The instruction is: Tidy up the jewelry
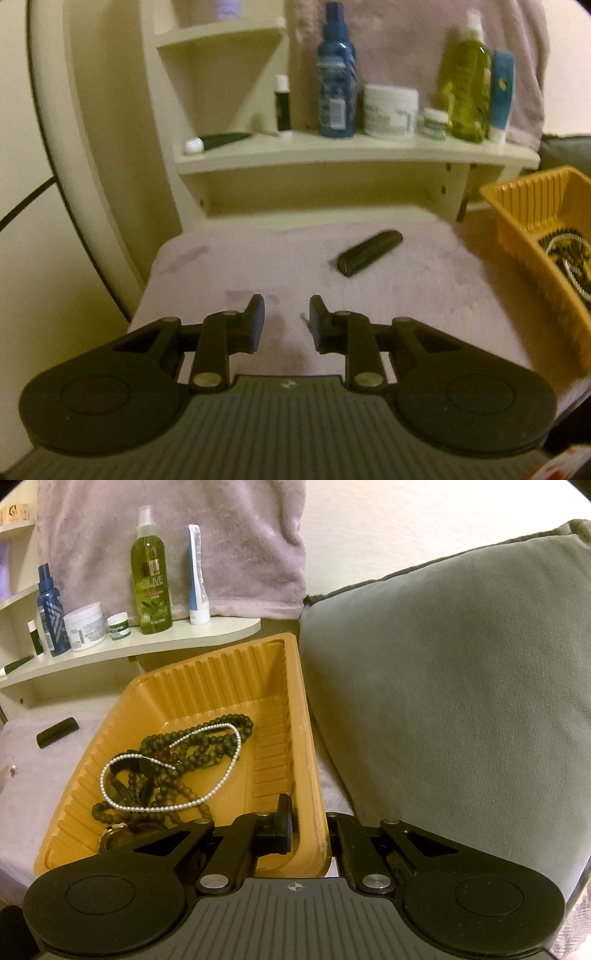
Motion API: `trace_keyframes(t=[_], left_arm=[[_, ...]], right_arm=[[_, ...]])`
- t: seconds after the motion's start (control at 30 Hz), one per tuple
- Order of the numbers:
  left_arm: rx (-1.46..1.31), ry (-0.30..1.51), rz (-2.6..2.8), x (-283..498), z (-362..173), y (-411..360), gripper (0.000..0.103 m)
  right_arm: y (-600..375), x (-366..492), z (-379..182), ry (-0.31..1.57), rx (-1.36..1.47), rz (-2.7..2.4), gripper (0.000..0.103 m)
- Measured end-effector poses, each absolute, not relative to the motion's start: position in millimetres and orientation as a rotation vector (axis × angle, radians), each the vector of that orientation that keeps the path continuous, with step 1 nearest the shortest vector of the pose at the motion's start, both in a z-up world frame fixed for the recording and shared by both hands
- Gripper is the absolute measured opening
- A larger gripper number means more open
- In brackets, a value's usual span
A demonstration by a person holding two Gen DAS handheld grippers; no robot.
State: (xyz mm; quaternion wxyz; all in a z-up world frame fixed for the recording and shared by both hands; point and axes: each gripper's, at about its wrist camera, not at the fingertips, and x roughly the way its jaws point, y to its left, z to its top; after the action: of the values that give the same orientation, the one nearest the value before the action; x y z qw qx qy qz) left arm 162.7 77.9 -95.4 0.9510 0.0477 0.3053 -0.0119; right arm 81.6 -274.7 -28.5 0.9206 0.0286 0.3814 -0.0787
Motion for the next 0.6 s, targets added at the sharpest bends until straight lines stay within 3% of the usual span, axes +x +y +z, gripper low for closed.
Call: trace_keyframes(t=[0.6], left_arm=[[0.070, 0.648, -0.019, 188, -121, 65, 0.023]], right_arm=[[-275, 82, -29, 0.786, 0.054, -0.164, 0.005]])
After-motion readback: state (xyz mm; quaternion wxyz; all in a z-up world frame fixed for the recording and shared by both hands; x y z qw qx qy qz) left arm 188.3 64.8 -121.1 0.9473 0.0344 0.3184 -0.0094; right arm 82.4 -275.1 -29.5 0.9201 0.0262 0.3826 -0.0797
